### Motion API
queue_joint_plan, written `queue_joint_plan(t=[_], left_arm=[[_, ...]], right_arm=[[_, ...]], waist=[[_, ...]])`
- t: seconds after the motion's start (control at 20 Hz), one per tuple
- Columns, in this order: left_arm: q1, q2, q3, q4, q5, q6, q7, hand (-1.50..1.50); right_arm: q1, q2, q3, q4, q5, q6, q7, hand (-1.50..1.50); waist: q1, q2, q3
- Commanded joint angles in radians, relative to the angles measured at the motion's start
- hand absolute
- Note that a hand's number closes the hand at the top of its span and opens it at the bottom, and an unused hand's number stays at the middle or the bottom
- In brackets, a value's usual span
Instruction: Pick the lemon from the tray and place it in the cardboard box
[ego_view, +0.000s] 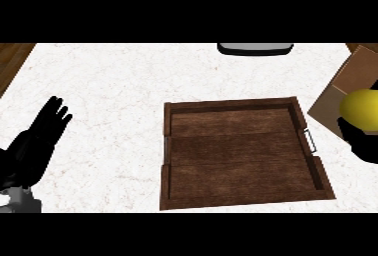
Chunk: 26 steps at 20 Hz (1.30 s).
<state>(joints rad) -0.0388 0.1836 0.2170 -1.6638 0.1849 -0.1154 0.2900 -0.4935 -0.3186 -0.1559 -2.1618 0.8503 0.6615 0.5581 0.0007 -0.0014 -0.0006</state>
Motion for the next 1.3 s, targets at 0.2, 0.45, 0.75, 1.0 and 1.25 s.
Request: queue_joint_plan(t=[0.2, 0.45, 0.75, 1.0, 1.25], left_arm=[[-0.026, 0.003, 0.002, 0.032, 0.001, -0.008, 0.000, 0.00], [-0.046, 0.016, 0.023, 0.046, 0.015, -0.015, -0.002, 0.00], [-0.012, 0.052, 0.063, -0.004, 0.069, -0.055, 0.041, 0.00], [-0.042, -0.015, -0.013, 0.016, -0.006, 0.000, 0.022, 0.00], [0.002, 0.001, 0.005, -0.042, 0.013, -0.014, 0.036, 0.00]], right_arm=[[-0.049, -0.179, -0.136, 0.268, -0.006, -0.068, -0.188, 1.50], [-0.058, -0.175, -0.124, 0.407, 0.008, -0.186, -0.286, 1.50], [0.012, -0.147, -0.103, 0.556, 0.056, -0.356, -0.416, 1.50], [-0.079, -0.214, -0.149, 0.895, 0.034, -0.430, -0.590, 1.50], [0.009, -0.185, -0.162, 0.964, 0.054, -0.409, -0.506, 1.50]], waist=[[0.004, 0.003, 0.001], [0.004, 0.003, 0.001], [0.005, 0.002, 0.001], [0.011, 0.007, 0.001], [0.010, 0.003, 0.001]])
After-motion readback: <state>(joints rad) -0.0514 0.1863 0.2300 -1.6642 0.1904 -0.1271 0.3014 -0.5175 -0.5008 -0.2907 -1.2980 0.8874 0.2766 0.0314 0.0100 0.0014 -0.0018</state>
